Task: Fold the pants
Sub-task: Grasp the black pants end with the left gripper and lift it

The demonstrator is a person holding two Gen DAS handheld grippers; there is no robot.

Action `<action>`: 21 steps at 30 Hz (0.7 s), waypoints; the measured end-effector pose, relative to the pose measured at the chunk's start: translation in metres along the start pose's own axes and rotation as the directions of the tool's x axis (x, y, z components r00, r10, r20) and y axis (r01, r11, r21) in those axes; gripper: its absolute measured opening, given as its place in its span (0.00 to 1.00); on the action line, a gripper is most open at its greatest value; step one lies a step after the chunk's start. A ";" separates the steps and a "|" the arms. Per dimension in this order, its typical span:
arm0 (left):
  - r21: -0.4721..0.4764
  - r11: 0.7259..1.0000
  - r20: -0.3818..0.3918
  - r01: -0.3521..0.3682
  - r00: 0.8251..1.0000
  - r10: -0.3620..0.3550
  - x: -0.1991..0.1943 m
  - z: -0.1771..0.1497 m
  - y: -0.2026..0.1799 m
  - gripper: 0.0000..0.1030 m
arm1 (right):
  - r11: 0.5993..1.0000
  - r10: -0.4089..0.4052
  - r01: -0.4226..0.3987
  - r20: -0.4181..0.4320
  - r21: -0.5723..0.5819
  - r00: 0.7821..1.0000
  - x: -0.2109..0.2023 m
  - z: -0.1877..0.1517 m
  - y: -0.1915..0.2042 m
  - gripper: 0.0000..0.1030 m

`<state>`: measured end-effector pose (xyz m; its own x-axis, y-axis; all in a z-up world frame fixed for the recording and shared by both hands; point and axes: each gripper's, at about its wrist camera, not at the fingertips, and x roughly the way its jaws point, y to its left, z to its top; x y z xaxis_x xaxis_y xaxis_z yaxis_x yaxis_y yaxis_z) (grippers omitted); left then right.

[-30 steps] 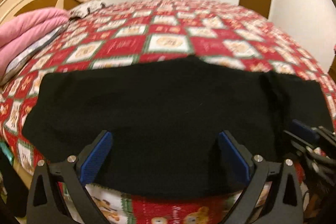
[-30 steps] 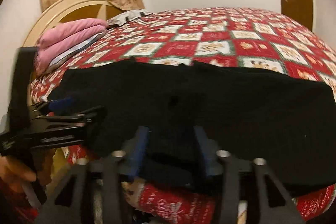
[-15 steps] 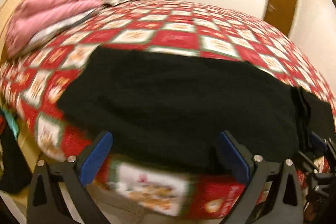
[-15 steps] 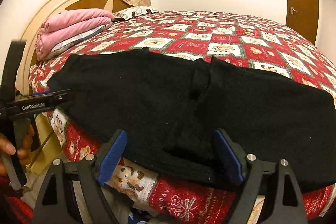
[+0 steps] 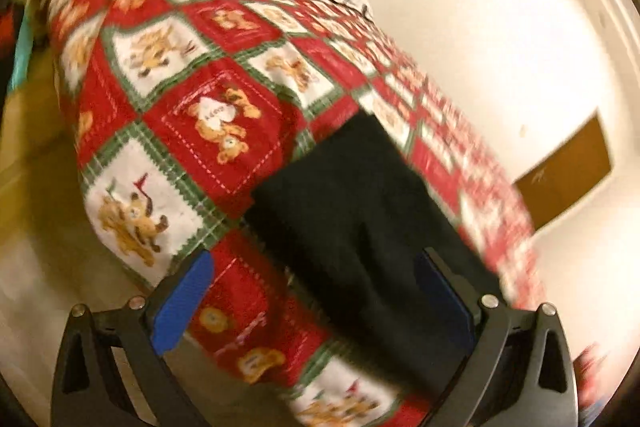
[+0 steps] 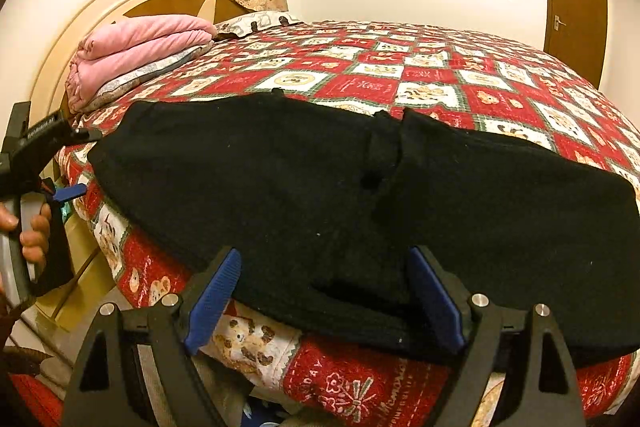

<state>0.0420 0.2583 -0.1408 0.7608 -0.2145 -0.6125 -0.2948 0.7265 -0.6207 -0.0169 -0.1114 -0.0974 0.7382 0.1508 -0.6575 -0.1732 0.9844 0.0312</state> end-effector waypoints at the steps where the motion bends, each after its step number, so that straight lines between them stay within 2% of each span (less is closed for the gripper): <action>1: -0.037 0.999 0.004 0.017 1.000 -0.017 0.003 0.001 0.003 0.99 | 1.000 0.000 0.000 0.000 -0.001 1.000 0.000 0.000 0.000 0.85; 3: -0.042 0.999 0.012 0.009 1.000 -0.008 0.008 -0.001 -0.001 0.99 | 1.000 0.000 0.000 0.000 0.001 1.000 0.000 0.000 0.000 0.85; 6: 0.017 1.000 0.026 -0.022 0.999 0.021 0.015 -0.005 -0.014 0.99 | 1.000 0.000 0.000 0.000 0.002 1.000 0.000 0.000 0.001 0.85; 8: 0.006 1.000 0.039 -0.007 0.999 0.006 0.015 -0.001 -0.012 0.97 | 1.000 0.003 -0.003 0.001 0.002 1.000 0.000 0.000 0.001 0.85; 11: -0.029 0.999 0.046 0.044 0.998 -0.042 0.015 0.009 -0.006 0.79 | 1.000 0.005 -0.005 0.002 0.002 1.000 0.000 0.000 0.001 0.85; 12: -0.042 0.997 0.054 0.064 0.997 -0.062 0.015 0.011 -0.004 0.67 | 1.000 0.005 -0.005 0.001 0.003 1.000 0.001 0.000 0.001 0.85; 13: -0.041 0.996 0.060 0.081 0.995 -0.078 0.014 0.011 -0.003 0.49 | 1.000 0.005 -0.005 0.001 0.002 1.000 0.000 0.000 0.001 0.85; 14: -0.031 0.995 0.059 0.095 0.994 -0.093 0.014 0.012 -0.003 0.39 | 1.000 0.005 -0.005 0.001 0.002 1.000 0.000 0.000 0.001 0.85; 15: -0.016 0.995 0.054 0.094 0.994 -0.093 0.014 0.012 -0.002 0.25 | 1.000 0.005 -0.005 0.001 0.002 1.000 0.001 0.000 0.001 0.85; 18: -0.010 0.995 0.052 0.095 0.994 -0.094 0.011 0.009 0.001 0.24 | 1.000 0.006 -0.006 0.001 0.003 1.000 0.001 0.000 0.000 0.85; 20: -0.039 0.995 0.043 0.088 0.995 -0.087 0.012 0.005 0.007 0.25 | 1.000 0.006 -0.006 0.001 0.002 1.000 0.001 0.000 0.001 0.85; 21: -0.067 0.994 0.035 0.083 0.996 -0.080 0.013 0.003 0.010 0.30 | 1.000 0.006 -0.006 0.001 0.002 1.000 0.000 0.000 0.000 0.85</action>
<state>0.0507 0.2644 -0.1538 0.8020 -0.2491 -0.5430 -0.2690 0.6610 -0.7005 -0.0167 -0.1113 -0.0979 0.7382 0.1569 -0.6561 -0.1764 0.9836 0.0367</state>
